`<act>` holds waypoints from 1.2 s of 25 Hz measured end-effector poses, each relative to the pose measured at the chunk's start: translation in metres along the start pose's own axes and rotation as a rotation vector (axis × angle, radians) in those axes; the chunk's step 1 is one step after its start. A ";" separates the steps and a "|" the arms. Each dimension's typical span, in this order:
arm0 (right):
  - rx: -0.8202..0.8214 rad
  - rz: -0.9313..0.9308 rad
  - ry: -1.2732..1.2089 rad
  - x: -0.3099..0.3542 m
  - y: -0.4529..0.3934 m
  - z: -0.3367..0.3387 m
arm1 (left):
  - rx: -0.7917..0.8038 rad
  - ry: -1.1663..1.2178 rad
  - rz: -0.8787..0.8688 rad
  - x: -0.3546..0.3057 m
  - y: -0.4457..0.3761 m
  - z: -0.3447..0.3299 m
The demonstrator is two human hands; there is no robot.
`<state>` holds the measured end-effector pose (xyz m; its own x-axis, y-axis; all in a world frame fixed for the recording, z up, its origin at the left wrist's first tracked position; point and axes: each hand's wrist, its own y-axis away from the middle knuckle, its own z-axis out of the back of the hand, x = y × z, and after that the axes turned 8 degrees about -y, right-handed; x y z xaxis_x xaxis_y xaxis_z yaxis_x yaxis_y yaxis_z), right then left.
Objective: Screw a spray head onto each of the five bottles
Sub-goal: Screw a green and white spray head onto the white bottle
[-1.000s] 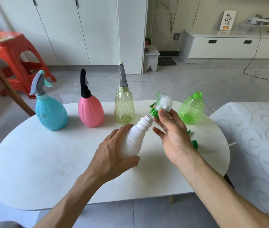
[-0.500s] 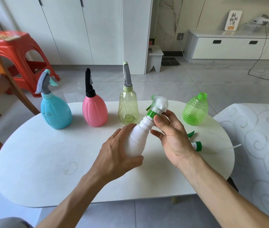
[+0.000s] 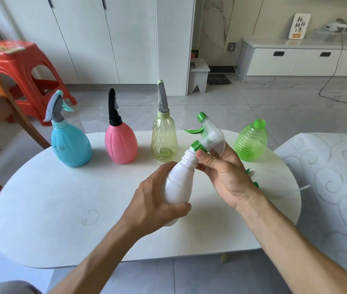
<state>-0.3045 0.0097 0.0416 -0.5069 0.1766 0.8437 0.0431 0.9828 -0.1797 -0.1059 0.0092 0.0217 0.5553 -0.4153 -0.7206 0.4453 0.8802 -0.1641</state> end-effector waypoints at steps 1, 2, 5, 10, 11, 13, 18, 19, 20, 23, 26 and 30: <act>0.002 -0.013 0.030 0.002 -0.001 0.002 | -0.002 -0.018 -0.015 0.000 0.000 0.001; 0.003 -0.036 0.063 0.004 -0.002 0.005 | -0.004 -0.042 -0.031 0.000 0.000 0.002; 0.010 -0.093 0.115 0.009 -0.003 0.010 | -0.008 -0.079 -0.049 0.001 0.000 0.005; 0.005 -0.107 0.137 0.011 0.000 0.006 | -0.032 -0.110 -0.074 -0.001 0.004 0.003; -0.023 -0.115 0.144 0.009 0.000 0.004 | -0.040 -0.127 -0.077 -0.001 0.004 0.002; -0.078 -0.132 0.149 0.006 0.002 0.000 | -0.045 -0.147 -0.076 -0.002 0.003 0.000; -0.119 -0.202 0.150 0.009 0.005 -0.006 | -0.067 -0.173 -0.062 -0.003 0.000 0.000; -0.102 -0.224 0.119 0.009 0.005 -0.006 | -0.077 -0.173 -0.061 -0.003 0.000 0.000; -0.088 -0.235 0.100 0.010 0.005 -0.007 | -0.087 -0.175 -0.063 -0.002 0.000 0.001; -0.108 -0.233 0.125 0.008 0.007 -0.011 | -0.093 -0.195 -0.074 -0.004 0.001 0.001; -0.145 -0.238 0.122 0.007 0.007 -0.013 | -0.091 -0.212 -0.079 -0.003 0.002 0.000; -0.142 -0.257 0.024 0.010 0.007 -0.016 | -0.135 -0.212 -0.048 -0.002 -0.001 0.003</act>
<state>-0.2954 0.0198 0.0572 -0.4964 -0.0801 0.8644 0.0365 0.9929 0.1129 -0.1051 0.0087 0.0258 0.6770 -0.4839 -0.5545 0.3848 0.8750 -0.2938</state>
